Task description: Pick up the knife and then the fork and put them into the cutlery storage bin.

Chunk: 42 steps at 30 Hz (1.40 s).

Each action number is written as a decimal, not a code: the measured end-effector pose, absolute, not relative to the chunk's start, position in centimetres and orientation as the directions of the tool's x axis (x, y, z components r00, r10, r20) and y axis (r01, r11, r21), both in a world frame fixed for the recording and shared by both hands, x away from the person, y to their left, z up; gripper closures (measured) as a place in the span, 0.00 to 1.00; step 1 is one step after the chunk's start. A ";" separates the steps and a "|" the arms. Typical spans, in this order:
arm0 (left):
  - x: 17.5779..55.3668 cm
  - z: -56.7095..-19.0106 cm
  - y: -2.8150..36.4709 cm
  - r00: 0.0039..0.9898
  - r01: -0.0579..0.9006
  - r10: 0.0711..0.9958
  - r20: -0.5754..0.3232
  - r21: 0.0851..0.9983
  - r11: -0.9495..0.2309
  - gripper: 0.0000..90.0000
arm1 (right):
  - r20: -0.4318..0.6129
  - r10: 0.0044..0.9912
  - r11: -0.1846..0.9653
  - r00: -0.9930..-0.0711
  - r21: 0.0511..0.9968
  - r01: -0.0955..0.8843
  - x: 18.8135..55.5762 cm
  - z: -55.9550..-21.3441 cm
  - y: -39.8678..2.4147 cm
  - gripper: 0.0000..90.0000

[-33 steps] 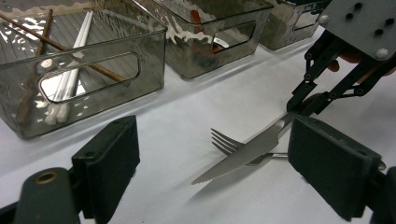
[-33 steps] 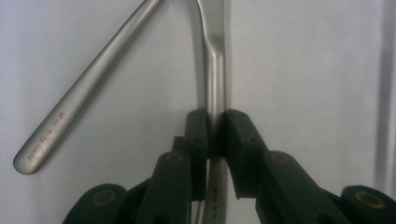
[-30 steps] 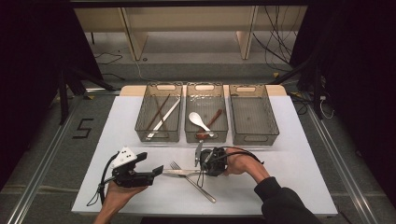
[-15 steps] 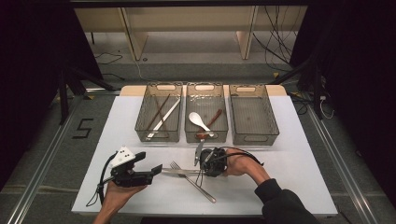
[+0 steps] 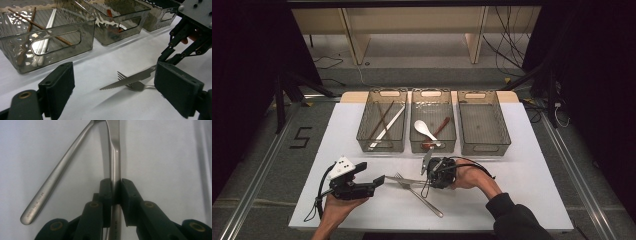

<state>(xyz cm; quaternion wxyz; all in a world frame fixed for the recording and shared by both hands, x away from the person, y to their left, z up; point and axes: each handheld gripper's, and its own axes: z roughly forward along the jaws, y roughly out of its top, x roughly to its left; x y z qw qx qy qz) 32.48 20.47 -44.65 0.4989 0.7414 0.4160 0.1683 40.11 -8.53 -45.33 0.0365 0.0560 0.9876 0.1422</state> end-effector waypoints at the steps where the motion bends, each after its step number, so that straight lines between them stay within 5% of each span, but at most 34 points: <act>1: 32.5 -44.7 20.5 0.597 0.448 0.785 -0.166 0.881 -0.154 0.18 | -0.047 0.119 0.955 -0.992 0.280 0.101 40.2 -45.3 -8.6 0.89; 25: 32.4 -44.5 20.7 0.590 0.442 0.789 -0.172 0.887 -0.137 0.18 | 0.020 0.258 0.888 -0.966 0.388 0.245 41.1 -44.1 -9.4 0.89; 42: 32.5 -44.6 20.7 0.591 0.441 0.787 -0.176 0.887 -0.134 0.18 | 0.123 0.496 0.671 -0.859 0.573 0.470 43.4 -39.2 -14.8 0.89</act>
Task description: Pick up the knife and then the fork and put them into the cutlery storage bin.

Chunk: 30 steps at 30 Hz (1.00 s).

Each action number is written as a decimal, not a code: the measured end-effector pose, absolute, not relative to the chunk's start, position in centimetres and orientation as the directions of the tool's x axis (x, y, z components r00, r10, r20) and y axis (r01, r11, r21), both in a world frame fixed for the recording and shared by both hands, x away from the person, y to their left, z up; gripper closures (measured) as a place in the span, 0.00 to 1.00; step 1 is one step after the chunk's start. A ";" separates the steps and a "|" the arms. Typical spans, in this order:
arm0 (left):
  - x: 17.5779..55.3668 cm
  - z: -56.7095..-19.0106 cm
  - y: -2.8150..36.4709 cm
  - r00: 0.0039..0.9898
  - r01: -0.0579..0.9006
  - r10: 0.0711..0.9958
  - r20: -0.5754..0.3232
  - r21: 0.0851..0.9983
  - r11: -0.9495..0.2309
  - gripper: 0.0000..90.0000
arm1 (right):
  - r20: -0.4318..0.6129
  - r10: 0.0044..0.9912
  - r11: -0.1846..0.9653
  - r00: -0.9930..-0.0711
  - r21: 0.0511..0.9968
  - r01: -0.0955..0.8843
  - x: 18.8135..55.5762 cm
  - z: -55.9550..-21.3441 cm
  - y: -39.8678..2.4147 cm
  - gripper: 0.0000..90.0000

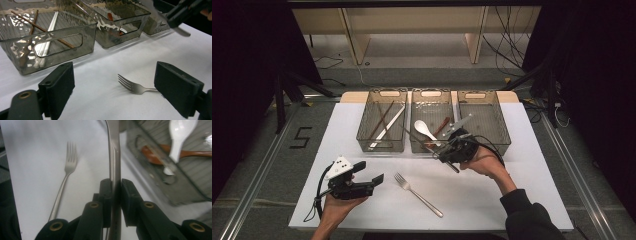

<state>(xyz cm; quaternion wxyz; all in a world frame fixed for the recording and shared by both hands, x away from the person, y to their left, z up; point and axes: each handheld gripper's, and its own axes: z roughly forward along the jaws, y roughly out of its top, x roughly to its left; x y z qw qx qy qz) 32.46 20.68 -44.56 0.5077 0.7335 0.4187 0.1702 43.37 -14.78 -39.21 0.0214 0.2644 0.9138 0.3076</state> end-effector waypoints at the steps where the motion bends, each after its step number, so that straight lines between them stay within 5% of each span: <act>1: 32.5 -44.5 20.7 0.591 0.442 0.787 -0.176 0.887 -0.133 0.18 | 0.130 0.507 0.656 -0.852 0.583 0.479 43.6 -38.9 -15.2 0.89; 30: 32.4 -44.5 20.7 0.591 0.440 0.787 -0.177 0.888 -0.132 0.18 | 0.112 0.799 0.415 -0.591 0.610 0.675 49.1 -36.8 -23.7 0.90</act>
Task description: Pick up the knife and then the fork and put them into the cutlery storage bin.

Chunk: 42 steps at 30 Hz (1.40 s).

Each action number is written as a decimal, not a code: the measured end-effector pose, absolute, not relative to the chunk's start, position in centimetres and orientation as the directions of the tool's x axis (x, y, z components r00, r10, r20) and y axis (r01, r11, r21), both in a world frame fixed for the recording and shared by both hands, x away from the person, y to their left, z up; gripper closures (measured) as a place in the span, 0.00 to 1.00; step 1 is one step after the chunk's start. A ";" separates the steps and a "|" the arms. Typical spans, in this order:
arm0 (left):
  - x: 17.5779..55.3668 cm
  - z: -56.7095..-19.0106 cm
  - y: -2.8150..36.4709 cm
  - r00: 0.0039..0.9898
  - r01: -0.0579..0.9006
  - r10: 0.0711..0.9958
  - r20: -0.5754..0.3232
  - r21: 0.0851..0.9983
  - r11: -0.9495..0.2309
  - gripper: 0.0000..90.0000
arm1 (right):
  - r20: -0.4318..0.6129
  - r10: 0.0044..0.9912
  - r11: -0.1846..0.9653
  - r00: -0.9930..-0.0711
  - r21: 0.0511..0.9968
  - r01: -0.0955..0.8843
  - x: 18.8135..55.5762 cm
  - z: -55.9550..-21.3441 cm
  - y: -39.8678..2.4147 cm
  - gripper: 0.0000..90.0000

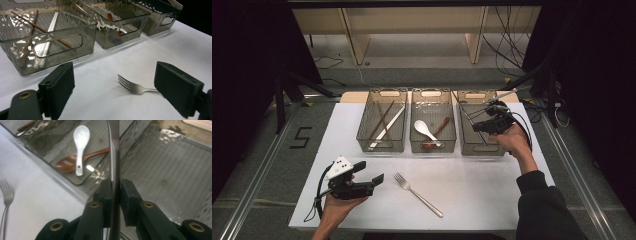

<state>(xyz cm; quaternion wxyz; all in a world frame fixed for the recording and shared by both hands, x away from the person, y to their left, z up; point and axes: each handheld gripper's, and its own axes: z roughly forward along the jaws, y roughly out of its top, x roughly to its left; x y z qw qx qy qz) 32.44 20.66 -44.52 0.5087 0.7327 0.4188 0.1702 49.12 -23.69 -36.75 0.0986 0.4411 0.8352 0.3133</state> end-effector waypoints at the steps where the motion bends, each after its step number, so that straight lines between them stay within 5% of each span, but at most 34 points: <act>1: 32.4 -44.5 20.7 0.591 0.440 0.787 -0.176 0.888 -0.132 0.18 | 0.108 0.804 0.412 -0.585 0.606 0.680 49.3 -36.8 -23.8 0.91; 34: 32.4 -44.5 20.7 0.594 0.442 0.784 -0.181 0.887 -0.130 0.18 | 0.083 0.919 0.287 -0.386 0.532 0.797 52.3 -39.1 -25.3 0.92; 37: 32.4 -44.5 20.7 0.593 0.442 0.784 -0.181 0.888 -0.129 0.18 | 0.123 0.914 0.259 -0.387 0.556 0.790 52.4 -38.8 -25.3 0.72; 42: 32.4 -44.5 20.7 0.593 0.440 0.785 -0.179 0.888 -0.129 0.18 | 0.118 0.897 0.282 -0.426 0.590 0.757 51.7 -37.6 -24.7 0.61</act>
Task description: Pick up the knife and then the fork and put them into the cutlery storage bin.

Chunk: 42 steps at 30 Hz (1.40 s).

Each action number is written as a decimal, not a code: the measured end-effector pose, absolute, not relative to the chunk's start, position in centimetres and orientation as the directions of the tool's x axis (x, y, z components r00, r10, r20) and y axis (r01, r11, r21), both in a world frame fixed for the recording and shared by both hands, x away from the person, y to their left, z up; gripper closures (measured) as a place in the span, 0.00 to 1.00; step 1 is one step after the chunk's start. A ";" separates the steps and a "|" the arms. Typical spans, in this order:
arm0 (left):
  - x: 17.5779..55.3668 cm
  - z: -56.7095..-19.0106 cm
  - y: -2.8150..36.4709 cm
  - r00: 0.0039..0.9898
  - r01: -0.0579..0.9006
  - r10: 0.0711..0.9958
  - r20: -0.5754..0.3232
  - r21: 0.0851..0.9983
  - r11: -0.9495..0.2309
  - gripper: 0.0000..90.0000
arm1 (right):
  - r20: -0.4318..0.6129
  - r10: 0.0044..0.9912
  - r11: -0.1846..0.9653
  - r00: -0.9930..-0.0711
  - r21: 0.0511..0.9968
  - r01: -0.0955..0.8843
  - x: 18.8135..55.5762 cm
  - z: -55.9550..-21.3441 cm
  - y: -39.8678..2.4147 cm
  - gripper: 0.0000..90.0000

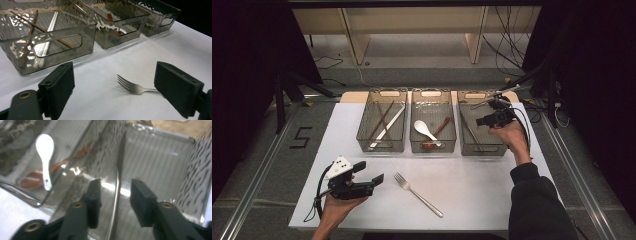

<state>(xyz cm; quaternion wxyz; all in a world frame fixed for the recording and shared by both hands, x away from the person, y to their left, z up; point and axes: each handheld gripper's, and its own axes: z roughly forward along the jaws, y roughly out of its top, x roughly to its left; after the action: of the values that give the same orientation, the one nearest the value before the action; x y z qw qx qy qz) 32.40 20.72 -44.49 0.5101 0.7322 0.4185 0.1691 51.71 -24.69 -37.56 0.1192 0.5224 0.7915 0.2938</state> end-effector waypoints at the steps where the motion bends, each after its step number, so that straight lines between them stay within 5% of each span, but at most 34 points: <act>1: 32.4 -44.5 20.7 0.593 0.441 0.785 -0.179 0.888 -0.130 0.18 | 0.114 0.894 0.289 -0.434 0.594 0.751 51.5 -37.4 -24.6 0.60; 10: 32.4 -44.5 20.7 0.590 0.442 0.787 -0.181 0.888 -0.128 0.18 | 0.097 0.851 0.347 -0.517 0.634 0.691 49.0 -36.0 -22.8 0.48; 42: 32.4 -44.5 20.8 0.590 0.436 0.788 -0.176 0.891 -0.127 0.18 | 0.079 0.736 0.478 -0.672 0.643 0.599 43.5 -35.7 -16.8 0.39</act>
<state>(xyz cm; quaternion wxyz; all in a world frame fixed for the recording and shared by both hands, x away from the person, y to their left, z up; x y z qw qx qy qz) 32.40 20.81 -44.47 0.5108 0.7307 0.4188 0.1726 43.47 -16.78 -35.69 0.1043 0.3911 0.8532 0.3290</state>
